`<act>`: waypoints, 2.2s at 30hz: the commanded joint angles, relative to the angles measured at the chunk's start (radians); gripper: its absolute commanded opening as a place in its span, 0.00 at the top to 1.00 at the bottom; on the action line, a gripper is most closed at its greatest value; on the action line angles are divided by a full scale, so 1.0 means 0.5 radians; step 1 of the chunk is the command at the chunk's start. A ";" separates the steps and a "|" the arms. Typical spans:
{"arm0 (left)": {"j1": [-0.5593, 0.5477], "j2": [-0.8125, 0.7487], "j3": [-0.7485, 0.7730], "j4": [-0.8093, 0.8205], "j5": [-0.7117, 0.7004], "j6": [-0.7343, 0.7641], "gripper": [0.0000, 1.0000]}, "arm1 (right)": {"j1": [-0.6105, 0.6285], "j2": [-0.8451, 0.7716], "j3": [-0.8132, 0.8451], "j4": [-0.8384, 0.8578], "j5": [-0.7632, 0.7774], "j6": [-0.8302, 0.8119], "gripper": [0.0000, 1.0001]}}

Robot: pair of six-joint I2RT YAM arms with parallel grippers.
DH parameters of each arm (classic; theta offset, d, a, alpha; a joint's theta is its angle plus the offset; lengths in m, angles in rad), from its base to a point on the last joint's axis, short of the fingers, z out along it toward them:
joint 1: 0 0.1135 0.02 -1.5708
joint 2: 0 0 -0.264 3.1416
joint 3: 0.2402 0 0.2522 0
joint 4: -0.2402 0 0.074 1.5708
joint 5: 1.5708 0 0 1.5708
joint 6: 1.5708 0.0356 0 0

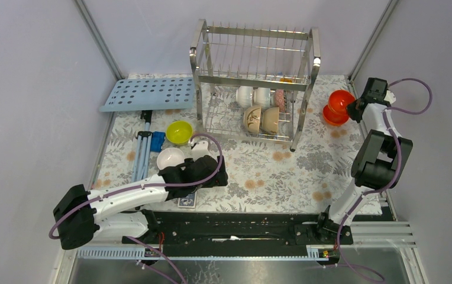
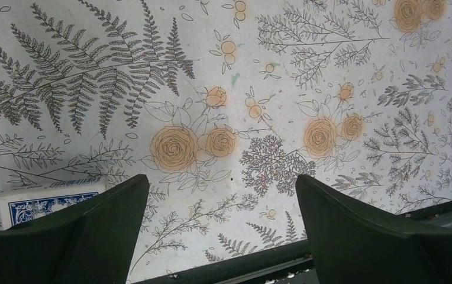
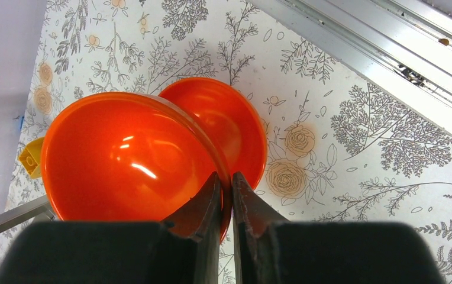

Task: Unload the bowls from the dish rack
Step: Place the bowl with the bowl.

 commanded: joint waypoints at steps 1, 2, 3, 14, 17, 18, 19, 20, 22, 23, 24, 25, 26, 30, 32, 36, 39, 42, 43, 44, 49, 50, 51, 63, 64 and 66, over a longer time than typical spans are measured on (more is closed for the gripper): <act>0.011 -0.048 0.000 0.043 -0.022 -0.019 0.01 | -0.011 0.031 0.114 -0.029 0.026 0.008 1.00; 0.011 -0.046 0.000 0.045 -0.024 -0.019 0.01 | -0.010 0.047 0.119 -0.034 0.021 0.008 1.00; 0.011 -0.045 0.001 0.045 -0.027 -0.019 0.01 | -0.011 0.059 0.130 -0.045 0.019 0.008 1.00; 0.011 -0.016 0.014 0.042 -0.037 -0.016 0.01 | -0.011 0.145 0.168 -0.071 0.016 0.000 1.00; 0.012 -0.008 0.013 0.042 -0.038 -0.016 0.01 | -0.011 0.169 0.188 -0.076 0.023 -0.003 1.00; 0.011 -0.008 0.015 0.037 -0.040 -0.016 0.01 | -0.011 0.176 0.192 -0.078 0.027 -0.005 1.00; 0.010 -0.008 0.015 0.036 -0.042 -0.018 0.01 | -0.011 0.188 0.200 -0.086 0.034 -0.011 1.00; 0.013 -0.008 0.013 0.034 -0.044 -0.021 0.01 | -0.011 0.196 0.207 -0.088 0.037 -0.014 1.00; 0.014 -0.008 0.008 0.036 -0.048 -0.025 0.01 | -0.011 0.211 0.213 -0.093 0.043 -0.018 1.00; 0.013 -0.004 0.006 0.039 -0.048 -0.023 0.01 | -0.011 0.214 0.211 -0.094 0.040 -0.018 1.00; 0.013 0.001 0.003 0.044 -0.047 -0.023 0.01 | -0.011 0.218 0.213 -0.094 0.039 -0.018 1.00; 0.014 0.008 0.003 0.046 -0.044 -0.023 0.01 | -0.011 0.225 0.212 -0.099 0.036 -0.016 1.00; 0.014 0.015 0.003 0.048 -0.042 -0.020 0.01 | -0.011 0.231 0.215 -0.103 0.036 -0.017 1.00; 0.014 0.040 0.015 0.052 -0.034 -0.010 0.01 | -0.011 0.241 0.211 -0.107 0.040 -0.027 1.00; 0.014 0.040 0.013 0.054 -0.032 -0.010 0.01 | -0.011 0.244 0.214 -0.106 0.045 -0.033 1.00; 0.014 0.030 0.004 0.053 -0.039 -0.012 0.01 | -0.011 0.266 0.231 -0.118 0.040 -0.038 1.00; 0.015 0.034 -0.008 0.062 -0.036 -0.016 0.01 | -0.011 0.279 0.235 -0.124 0.042 -0.047 1.00; 0.016 0.043 -0.008 0.061 -0.029 -0.019 0.01 | -0.011 0.288 0.236 -0.127 0.040 -0.052 0.97; 0.017 0.046 -0.007 0.062 -0.028 -0.019 0.01 | -0.010 0.288 0.238 -0.130 0.040 -0.057 0.95; 0.019 0.046 -0.006 0.061 -0.028 -0.017 0.01 | -0.010 0.291 0.240 -0.131 0.037 -0.058 0.95; 0.020 0.051 -0.007 0.065 -0.022 -0.019 0.01 | -0.011 0.297 0.245 -0.137 0.027 -0.061 0.92; 0.020 0.051 -0.011 0.063 -0.021 -0.021 0.01 | -0.011 0.297 0.247 -0.138 0.029 -0.064 0.91; 0.020 0.048 -0.013 0.063 -0.021 -0.022 0.01 | -0.011 0.297 0.249 -0.138 0.025 -0.064 0.90; 0.023 0.024 -0.025 0.062 -0.012 -0.030 0.01 | -0.011 0.266 0.255 -0.165 0.029 -0.072 0.71; 0.021 0.019 -0.029 0.062 -0.012 -0.032 0.01 | -0.011 0.264 0.257 -0.167 0.028 -0.074 0.70; 0.022 0.006 -0.036 0.063 -0.011 -0.034 0.01 | -0.011 0.255 0.263 -0.179 0.029 -0.073 0.68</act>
